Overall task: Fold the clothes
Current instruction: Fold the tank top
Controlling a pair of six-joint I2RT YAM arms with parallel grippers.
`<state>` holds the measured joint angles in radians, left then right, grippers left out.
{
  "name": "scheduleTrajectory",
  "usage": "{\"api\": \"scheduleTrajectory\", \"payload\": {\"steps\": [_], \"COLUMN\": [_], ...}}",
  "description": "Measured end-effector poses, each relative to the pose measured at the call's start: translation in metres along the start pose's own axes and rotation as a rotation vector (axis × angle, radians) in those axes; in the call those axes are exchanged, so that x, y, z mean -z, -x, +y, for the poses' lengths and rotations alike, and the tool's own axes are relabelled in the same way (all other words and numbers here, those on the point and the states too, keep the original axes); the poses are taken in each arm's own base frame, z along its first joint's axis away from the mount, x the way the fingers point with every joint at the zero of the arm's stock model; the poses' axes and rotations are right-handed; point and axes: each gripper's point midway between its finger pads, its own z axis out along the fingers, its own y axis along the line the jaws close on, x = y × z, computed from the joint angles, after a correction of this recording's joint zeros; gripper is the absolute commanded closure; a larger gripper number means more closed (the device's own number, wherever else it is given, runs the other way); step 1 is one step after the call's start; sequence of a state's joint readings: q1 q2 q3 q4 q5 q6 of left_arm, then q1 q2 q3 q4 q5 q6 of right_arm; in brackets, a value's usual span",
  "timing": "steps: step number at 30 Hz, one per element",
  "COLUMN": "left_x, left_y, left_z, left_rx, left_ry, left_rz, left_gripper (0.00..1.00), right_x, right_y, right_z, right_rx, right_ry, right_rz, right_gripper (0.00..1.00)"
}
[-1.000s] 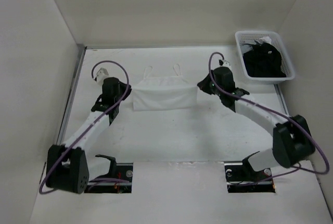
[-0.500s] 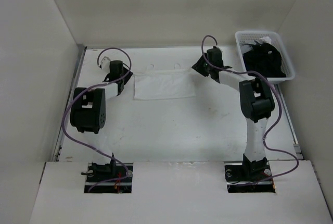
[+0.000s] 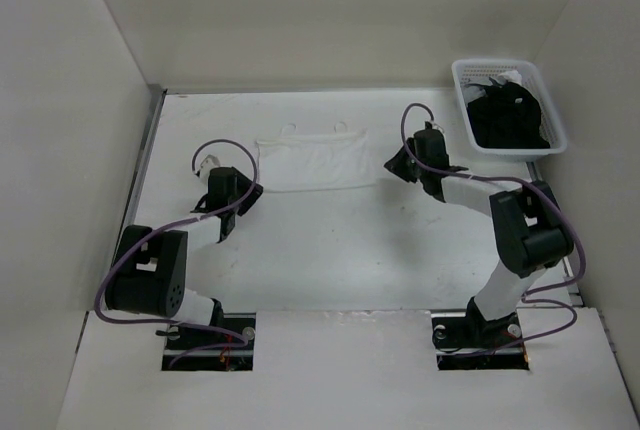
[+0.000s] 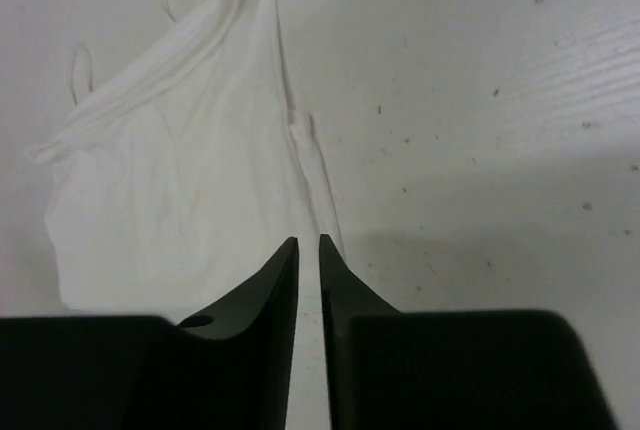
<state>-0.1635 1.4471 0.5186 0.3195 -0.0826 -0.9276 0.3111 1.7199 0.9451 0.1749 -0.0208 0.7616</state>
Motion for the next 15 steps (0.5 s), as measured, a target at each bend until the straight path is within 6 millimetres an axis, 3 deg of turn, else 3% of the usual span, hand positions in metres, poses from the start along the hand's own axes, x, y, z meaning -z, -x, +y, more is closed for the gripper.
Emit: {"api": "scheduleTrajectory", "payload": {"steps": [2, 8, 15], "left_x": [0.002, 0.002, -0.006], "left_y": [-0.01, -0.015, -0.01], "left_z": [0.008, 0.012, 0.005], "left_rx": [0.0, 0.008, 0.039], "left_ry": [0.01, 0.004, -0.036], "left_rz": [0.035, 0.06, 0.034], "left_gripper": [0.6, 0.59, 0.6], "right_x": [0.002, 0.005, 0.005], "right_y": [-0.011, -0.041, -0.043], "right_z": [-0.008, -0.026, -0.019], "right_rx": [0.009, 0.024, 0.031], "right_ry": [-0.011, -0.041, -0.017], "right_rz": [0.016, 0.074, 0.07], "right_gripper": [0.66, 0.63, 0.61]}}
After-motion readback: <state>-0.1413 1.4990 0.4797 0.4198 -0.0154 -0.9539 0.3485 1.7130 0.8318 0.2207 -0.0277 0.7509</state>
